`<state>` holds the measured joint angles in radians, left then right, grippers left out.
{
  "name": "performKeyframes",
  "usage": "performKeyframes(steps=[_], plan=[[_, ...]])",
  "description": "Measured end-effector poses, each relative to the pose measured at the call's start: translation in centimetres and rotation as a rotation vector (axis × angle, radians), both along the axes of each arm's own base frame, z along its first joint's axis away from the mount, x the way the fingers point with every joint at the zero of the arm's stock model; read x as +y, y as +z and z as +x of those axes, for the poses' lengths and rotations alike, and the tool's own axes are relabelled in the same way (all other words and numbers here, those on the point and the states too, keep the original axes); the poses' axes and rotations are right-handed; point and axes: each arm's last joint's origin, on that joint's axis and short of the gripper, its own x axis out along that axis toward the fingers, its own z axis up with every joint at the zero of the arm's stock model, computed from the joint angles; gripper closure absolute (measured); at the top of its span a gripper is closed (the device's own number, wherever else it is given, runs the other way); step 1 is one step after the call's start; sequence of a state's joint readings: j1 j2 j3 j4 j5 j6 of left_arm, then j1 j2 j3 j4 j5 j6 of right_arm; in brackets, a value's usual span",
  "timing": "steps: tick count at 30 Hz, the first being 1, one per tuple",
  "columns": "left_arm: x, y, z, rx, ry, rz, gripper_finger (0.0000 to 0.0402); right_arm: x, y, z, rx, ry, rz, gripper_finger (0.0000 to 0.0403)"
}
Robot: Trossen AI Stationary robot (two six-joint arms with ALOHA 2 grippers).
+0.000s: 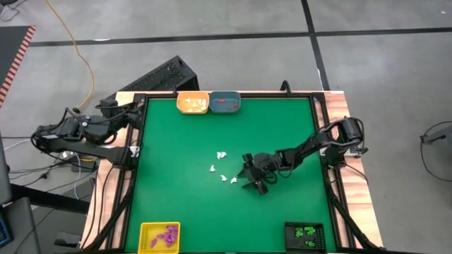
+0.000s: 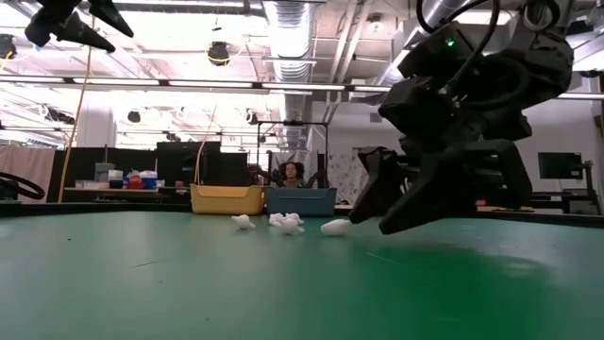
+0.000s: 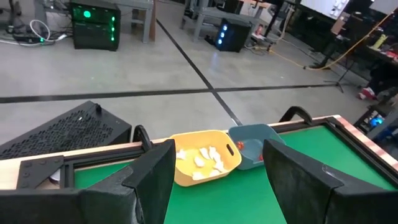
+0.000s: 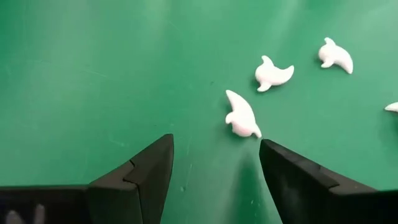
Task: Sort Halloween decoration
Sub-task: Put the white ghost into the orange bin
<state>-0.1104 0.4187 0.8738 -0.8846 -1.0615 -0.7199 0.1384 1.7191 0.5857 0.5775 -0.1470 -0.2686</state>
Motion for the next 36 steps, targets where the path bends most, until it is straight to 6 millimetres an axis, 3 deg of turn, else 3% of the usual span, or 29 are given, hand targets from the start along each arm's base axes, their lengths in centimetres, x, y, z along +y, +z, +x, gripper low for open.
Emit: performKeyframes(steps=[16,24,32,36], plan=[[0.0,-0.2,-0.1,-0.002,0.005,-0.016,0.0170,-0.4,1.0,1.6,-0.122,0.046,-0.038,0.0143],[0.0,-0.3,-0.1,0.001,-0.005,-0.031,0.0170,0.3,0.0,3.4,-0.084,0.049,-0.001,0.0143],[0.0,-0.4,-0.2,0.020,-0.007,-0.026,0.0170,-1.7,-1.5,3.3,0.030,-0.033,0.036,0.0143],[0.0,-0.5,-0.2,0.030,-0.006,-0.025,0.0170,-1.6,-2.7,3.5,0.039,-0.030,0.042,0.0143]])
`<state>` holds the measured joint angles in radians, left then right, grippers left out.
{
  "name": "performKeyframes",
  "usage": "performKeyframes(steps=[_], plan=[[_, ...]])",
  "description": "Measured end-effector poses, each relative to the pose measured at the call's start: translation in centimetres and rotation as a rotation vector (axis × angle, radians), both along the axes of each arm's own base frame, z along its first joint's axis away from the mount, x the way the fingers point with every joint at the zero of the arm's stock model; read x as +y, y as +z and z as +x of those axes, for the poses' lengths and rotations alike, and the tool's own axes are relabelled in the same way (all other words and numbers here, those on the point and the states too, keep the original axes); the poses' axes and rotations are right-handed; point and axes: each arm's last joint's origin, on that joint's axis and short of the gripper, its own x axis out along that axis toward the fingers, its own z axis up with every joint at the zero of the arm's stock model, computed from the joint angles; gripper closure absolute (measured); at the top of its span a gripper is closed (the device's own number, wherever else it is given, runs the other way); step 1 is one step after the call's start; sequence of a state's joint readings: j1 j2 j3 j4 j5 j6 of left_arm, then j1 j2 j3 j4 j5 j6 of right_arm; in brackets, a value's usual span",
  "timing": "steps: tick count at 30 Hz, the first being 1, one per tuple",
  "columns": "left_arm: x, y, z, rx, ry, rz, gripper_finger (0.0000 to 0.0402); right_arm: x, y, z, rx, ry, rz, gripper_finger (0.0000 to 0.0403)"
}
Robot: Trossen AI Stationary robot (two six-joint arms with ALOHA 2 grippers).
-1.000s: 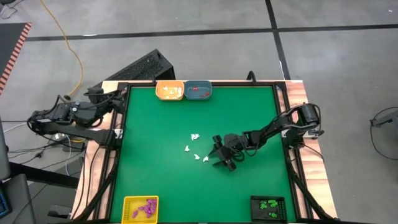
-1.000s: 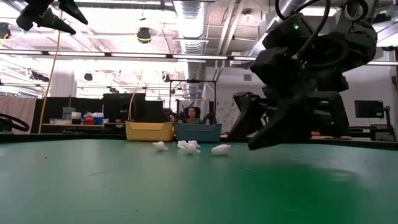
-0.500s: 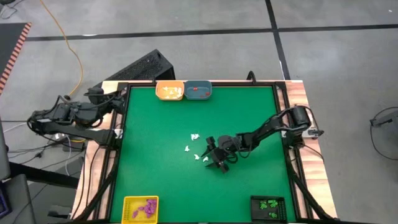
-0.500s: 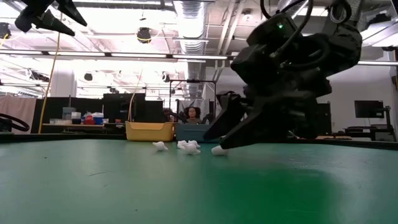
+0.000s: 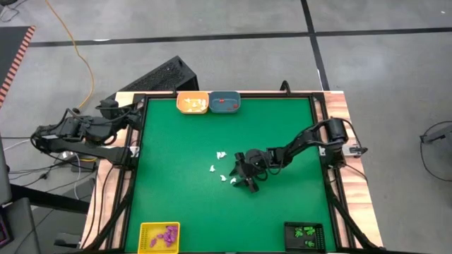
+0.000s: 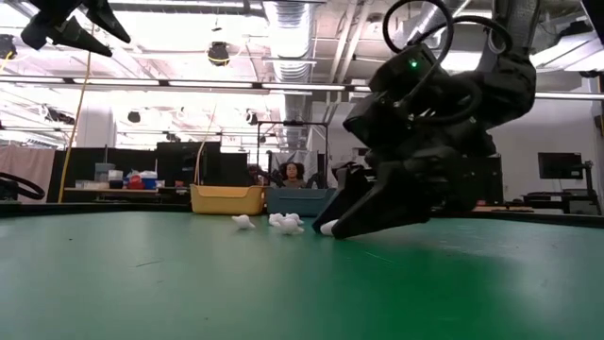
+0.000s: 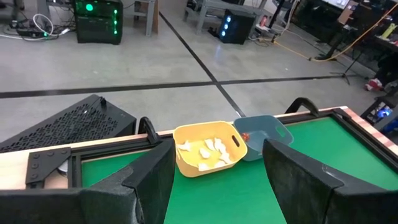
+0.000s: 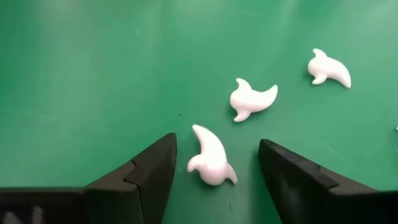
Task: Sort Halloween decoration
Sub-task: Put the white ghost into the orange bin
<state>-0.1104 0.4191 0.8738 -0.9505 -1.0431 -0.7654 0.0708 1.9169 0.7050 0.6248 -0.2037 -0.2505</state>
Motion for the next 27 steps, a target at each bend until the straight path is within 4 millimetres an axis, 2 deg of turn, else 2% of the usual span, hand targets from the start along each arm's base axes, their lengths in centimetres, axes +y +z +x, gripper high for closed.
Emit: performKeyframes(steps=[7,20,27], plan=[[0.0,0.0,0.0,0.002,0.001,0.000,0.0170,0.1,-2.2,0.0,0.073,-0.058,0.041,0.0156],[0.0,0.0,0.0,0.001,-0.007,-0.006,0.0170,0.0,-2.6,-0.1,0.100,-0.114,0.027,0.0271],[-0.1,-0.1,0.1,0.003,-0.033,-0.019,0.0170,0.0,-2.6,-0.2,0.112,-0.159,0.086,0.0322]])
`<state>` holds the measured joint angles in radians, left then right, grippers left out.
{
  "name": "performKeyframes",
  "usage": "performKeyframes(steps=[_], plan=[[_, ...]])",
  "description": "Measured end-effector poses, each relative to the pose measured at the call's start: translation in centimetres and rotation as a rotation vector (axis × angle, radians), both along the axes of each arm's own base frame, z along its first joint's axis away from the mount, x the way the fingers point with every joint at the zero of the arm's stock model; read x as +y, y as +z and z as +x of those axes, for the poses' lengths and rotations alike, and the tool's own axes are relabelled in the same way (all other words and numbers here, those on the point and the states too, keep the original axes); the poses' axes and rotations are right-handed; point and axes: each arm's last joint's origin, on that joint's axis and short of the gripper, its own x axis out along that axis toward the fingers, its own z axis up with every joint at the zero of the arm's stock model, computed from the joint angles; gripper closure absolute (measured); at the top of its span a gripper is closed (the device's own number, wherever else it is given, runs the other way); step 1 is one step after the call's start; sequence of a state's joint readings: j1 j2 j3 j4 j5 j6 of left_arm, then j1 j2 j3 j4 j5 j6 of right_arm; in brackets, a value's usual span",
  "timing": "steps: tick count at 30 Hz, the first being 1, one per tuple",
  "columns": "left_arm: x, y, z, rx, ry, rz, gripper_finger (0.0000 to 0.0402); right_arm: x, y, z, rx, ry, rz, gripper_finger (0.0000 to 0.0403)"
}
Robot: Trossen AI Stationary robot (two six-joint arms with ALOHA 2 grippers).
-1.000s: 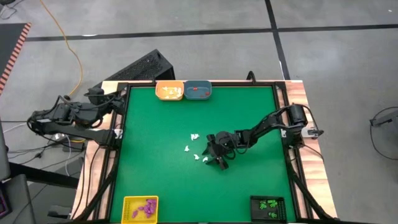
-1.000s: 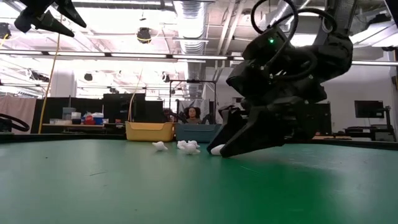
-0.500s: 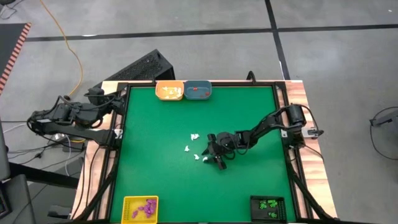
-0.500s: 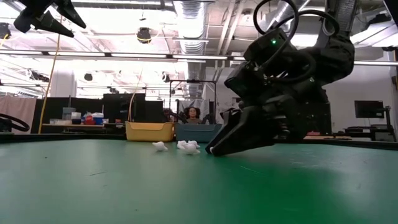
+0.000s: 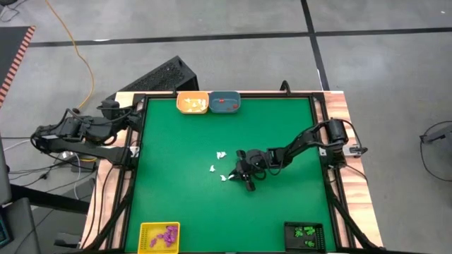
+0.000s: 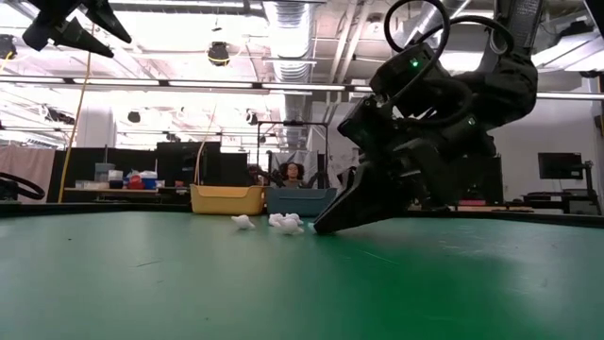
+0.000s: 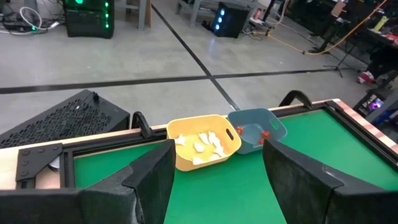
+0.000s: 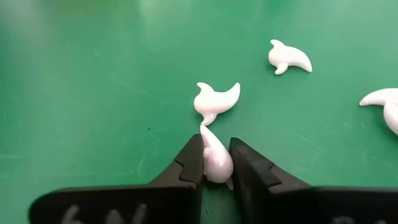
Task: Sort Halloween decoration
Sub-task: Put the white ghost into the orange bin
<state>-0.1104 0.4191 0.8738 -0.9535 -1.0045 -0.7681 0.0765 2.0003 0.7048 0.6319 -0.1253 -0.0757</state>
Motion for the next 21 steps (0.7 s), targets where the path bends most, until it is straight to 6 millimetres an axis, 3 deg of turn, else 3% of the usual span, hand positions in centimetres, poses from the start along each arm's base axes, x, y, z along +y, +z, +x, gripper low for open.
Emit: performKeyframes(steps=[9,17,21], plan=[[0.0,0.0,0.0,0.000,-0.003,-0.002,0.0170,0.0,1.3,0.1,-0.020,-0.064,0.090,0.0365],[0.0,0.0,0.0,0.000,-0.011,-0.006,0.0170,-1.0,5.5,0.0,-0.122,-0.135,0.069,0.0365],[0.0,0.0,0.0,0.000,-0.020,-0.012,0.0170,-2.5,8.8,1.4,-0.209,-0.193,0.037,0.0365]])
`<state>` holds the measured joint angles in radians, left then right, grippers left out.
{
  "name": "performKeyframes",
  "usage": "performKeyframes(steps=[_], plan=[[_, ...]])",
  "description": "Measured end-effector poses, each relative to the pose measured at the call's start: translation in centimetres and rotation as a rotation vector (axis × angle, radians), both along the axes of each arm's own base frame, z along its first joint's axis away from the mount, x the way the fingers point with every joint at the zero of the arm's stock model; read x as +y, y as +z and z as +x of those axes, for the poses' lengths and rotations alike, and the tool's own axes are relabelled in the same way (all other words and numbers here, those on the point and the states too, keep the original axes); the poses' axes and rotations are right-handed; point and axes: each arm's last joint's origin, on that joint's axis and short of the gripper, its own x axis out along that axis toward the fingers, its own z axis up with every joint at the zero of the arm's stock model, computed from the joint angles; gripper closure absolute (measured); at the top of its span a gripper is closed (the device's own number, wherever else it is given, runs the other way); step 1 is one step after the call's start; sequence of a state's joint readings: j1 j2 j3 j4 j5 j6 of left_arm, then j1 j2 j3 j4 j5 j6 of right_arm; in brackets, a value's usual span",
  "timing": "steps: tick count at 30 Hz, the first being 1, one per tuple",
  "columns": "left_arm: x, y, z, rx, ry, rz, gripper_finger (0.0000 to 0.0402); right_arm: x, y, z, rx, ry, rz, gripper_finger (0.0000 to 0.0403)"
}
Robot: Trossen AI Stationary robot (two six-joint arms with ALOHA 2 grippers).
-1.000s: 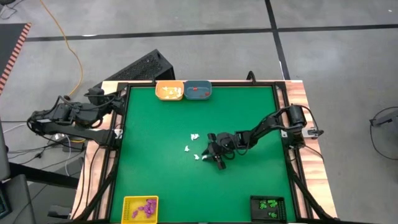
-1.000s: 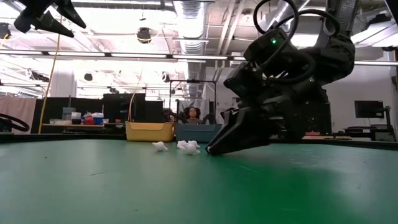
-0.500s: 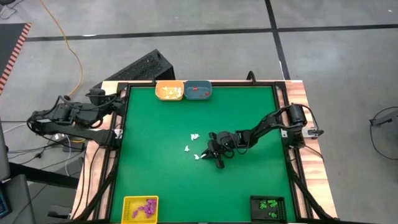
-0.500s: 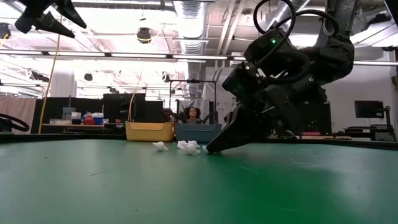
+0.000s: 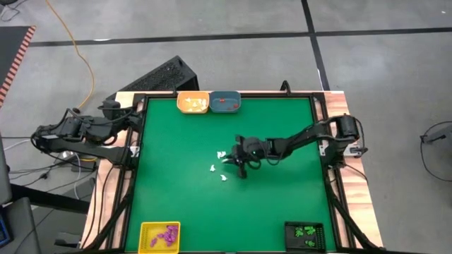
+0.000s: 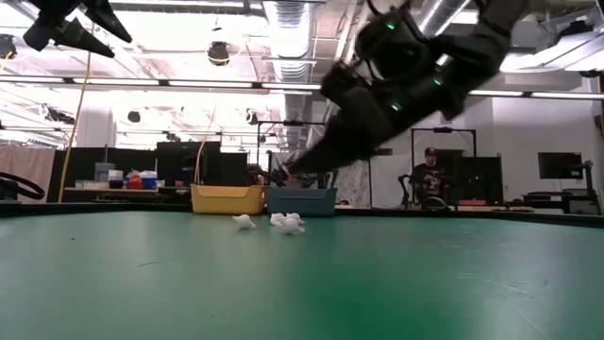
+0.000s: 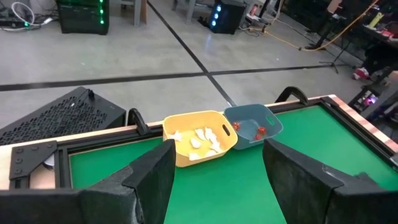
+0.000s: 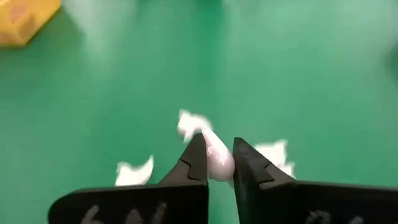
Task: Sort Halloween decoration
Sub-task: Put the white ghost into the orange bin
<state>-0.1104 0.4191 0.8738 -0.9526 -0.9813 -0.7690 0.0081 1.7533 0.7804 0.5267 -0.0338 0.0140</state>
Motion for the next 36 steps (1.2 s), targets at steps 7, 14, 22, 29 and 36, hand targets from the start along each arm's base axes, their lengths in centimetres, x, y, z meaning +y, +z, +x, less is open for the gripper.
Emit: performKeyframes(steps=[7,14,22,29,36], plan=[[0.0,0.0,0.0,0.000,-0.002,-0.001,0.0170,-2.9,4.4,3.6,-0.061,-0.049,-0.112,0.0365],[0.0,0.0,0.0,0.000,0.000,0.001,0.0170,-8.2,8.2,7.6,-0.181,-0.177,-0.161,0.0365],[0.0,0.0,-0.1,0.009,0.020,0.021,0.0170,-15.0,9.7,12.7,-0.240,-0.313,-0.137,0.0365],[0.0,0.0,-0.1,0.017,0.018,0.027,0.0170,-19.1,8.0,16.2,-0.127,-0.363,-0.122,0.0365],[0.0,0.0,-0.1,0.017,0.016,0.026,0.0170,-22.9,8.0,15.8,-0.047,-0.443,-0.073,0.0358]])
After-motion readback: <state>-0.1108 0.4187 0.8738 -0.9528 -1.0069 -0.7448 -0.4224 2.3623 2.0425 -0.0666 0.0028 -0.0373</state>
